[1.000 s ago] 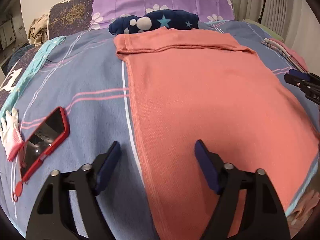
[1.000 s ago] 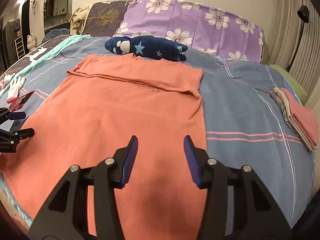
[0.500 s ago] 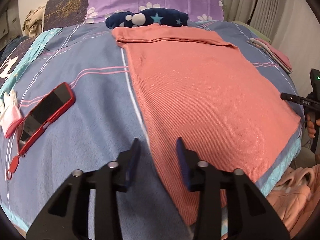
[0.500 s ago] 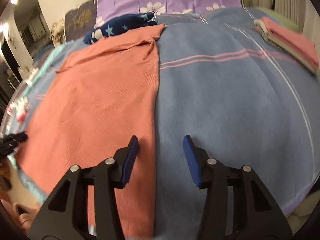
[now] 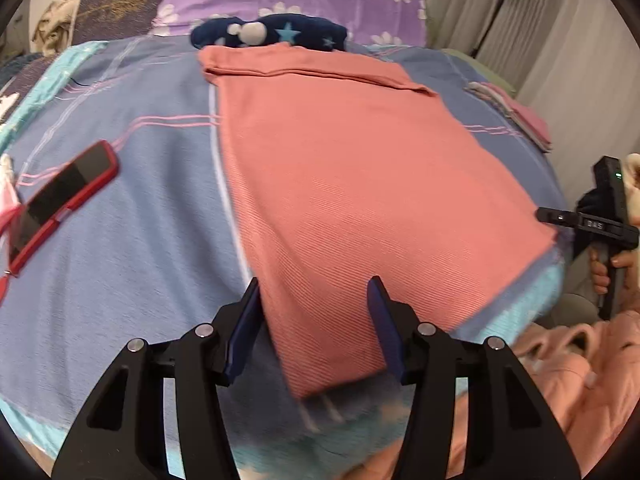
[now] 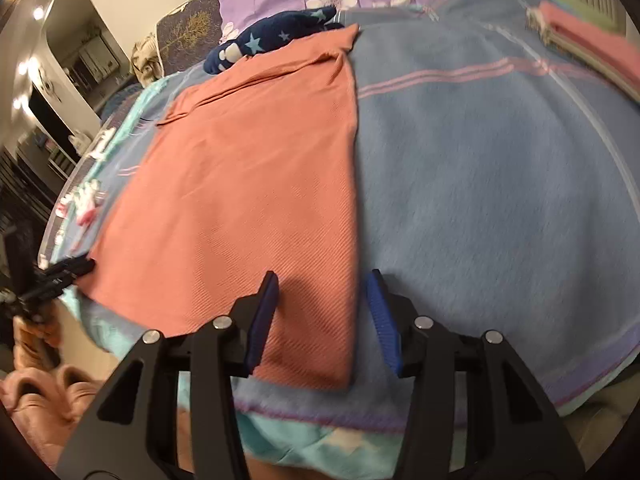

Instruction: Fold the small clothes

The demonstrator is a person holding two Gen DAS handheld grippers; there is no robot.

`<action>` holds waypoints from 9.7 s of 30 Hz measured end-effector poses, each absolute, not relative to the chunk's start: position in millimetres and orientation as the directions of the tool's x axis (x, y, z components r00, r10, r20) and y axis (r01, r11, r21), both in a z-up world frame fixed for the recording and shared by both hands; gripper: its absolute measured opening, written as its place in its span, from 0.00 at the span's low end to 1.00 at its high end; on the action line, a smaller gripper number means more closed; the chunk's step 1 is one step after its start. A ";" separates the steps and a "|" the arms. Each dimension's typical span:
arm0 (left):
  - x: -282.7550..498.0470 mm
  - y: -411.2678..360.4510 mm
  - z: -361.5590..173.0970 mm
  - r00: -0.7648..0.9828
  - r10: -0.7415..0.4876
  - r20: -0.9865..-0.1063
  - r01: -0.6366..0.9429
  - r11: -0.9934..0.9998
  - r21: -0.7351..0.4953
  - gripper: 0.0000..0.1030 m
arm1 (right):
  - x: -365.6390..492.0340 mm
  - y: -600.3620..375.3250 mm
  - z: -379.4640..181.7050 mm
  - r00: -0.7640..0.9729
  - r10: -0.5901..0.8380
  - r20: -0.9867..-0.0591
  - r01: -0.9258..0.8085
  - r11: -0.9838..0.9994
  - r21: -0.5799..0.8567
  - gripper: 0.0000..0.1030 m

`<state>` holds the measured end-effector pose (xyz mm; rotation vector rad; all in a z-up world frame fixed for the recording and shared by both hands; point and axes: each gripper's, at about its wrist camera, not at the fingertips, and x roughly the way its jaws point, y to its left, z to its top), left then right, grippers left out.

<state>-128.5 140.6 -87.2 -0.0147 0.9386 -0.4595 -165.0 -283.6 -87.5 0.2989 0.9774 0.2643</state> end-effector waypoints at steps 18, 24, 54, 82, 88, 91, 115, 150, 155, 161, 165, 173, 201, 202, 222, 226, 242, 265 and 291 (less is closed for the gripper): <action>-93.2 138.1 -95.8 0.521 -0.427 -0.739 0.326 0.900 -0.290 0.33 | -131.0 -285.6 -92.9 0.470 0.512 -0.719 -0.126 0.845 0.519 0.62; -92.8 145.4 -82.8 0.554 -0.413 -0.722 0.299 0.909 -0.291 0.06 | -136.2 -300.2 -98.0 0.488 0.549 -0.679 -0.086 0.804 0.588 0.04; -121.6 138.3 21.8 0.745 -0.434 -0.506 0.379 0.900 -0.213 0.07 | -162.1 -320.9 9.6 0.751 0.521 -0.406 -0.244 0.790 0.562 0.03; 140.7 122.1 -57.7 0.607 -0.292 -0.739 0.179 0.956 -0.231 0.08 | 84.8 -295.1 -49.9 0.672 0.317 -0.669 -0.060 0.924 0.377 0.04; 138.1 129.3 -77.1 0.600 -0.312 -0.737 0.165 0.949 -0.268 0.19 | 92.4 -307.4 -78.3 0.629 0.390 -0.673 -0.070 0.890 0.450 0.09; 123.7 131.7 -67.5 0.614 -0.312 -0.724 0.169 0.949 -0.266 0.37 | 84.2 -310.8 -71.3 0.630 0.397 -0.668 -0.081 0.888 0.452 0.17; 114.0 128.1 34.9 0.761 -0.340 -0.552 0.235 0.938 -0.254 0.04 | 127.9 -305.7 2.3 0.724 0.435 -0.536 -0.144 0.855 0.499 0.05; 225.5 114.4 -57.7 0.719 0.063 -0.693 0.109 0.973 0.202 0.71 | 208.1 -264.1 -58.3 0.677 0.121 -0.726 -0.166 0.986 0.010 0.58; 232.2 126.9 -58.2 0.649 -0.137 -0.749 0.179 0.983 -0.024 0.62 | 222.0 -286.0 -65.7 0.604 0.313 -0.733 -0.159 0.949 0.274 0.42; 231.3 128.5 -72.2 0.597 -0.227 -0.770 0.176 0.973 -0.150 0.03 | 224.5 -293.3 -70.6 0.566 0.422 -0.708 -0.162 0.899 0.406 0.07; 210.0 129.7 -39.7 0.683 -0.261 -0.682 0.204 0.965 -0.165 0.02 | 204.9 -296.3 -38.0 0.647 0.466 -0.603 -0.208 0.869 0.449 0.06; 226.2 118.8 -50.0 0.685 -0.078 -0.724 0.139 0.990 0.024 0.07 | 206.9 -299.2 -42.9 0.657 0.320 -0.683 -0.086 0.931 0.354 0.27; 67.4 -86.5 -26.1 0.583 -0.374 -0.722 0.585 0.809 0.054 0.39 | 104.4 -346.3 -79.0 0.595 0.344 -0.727 -0.080 0.925 0.371 0.09; 58.6 -106.3 -30.5 0.550 -0.395 -0.736 0.613 0.789 0.034 0.39 | 109.5 -346.0 -78.5 0.577 0.357 -0.735 -0.096 0.923 0.373 0.09; 33.1 -200.0 -81.0 0.432 -0.302 -0.850 0.605 0.796 0.025 0.09 | 167.0 -336.3 -85.1 0.485 0.561 -0.671 -0.258 0.825 0.503 0.39; 30.6 -188.0 -76.5 0.429 -0.325 -0.843 0.591 0.806 -0.010 0.04 | 172.2 -330.4 -88.0 0.482 0.543 -0.687 -0.241 0.836 0.492 0.26; 28.7 -200.4 -84.1 0.435 -0.344 -0.832 0.637 0.771 0.015 0.32 | 175.5 -319.4 -90.8 0.475 0.541 -0.694 -0.270 0.840 0.470 0.30; 20.8 -198.2 -95.6 0.406 -0.461 -0.789 0.717 0.696 -0.037 0.08 | 131.2 -307.1 -48.6 0.582 0.527 -0.619 -0.379 0.850 0.366 0.13; 4.1 125.7 -46.4 0.753 -0.191 -0.629 0.104 0.979 -0.174 0.33 | 105.2 -230.7 -21.1 0.739 0.086 -0.668 -0.173 0.983 -0.064 0.45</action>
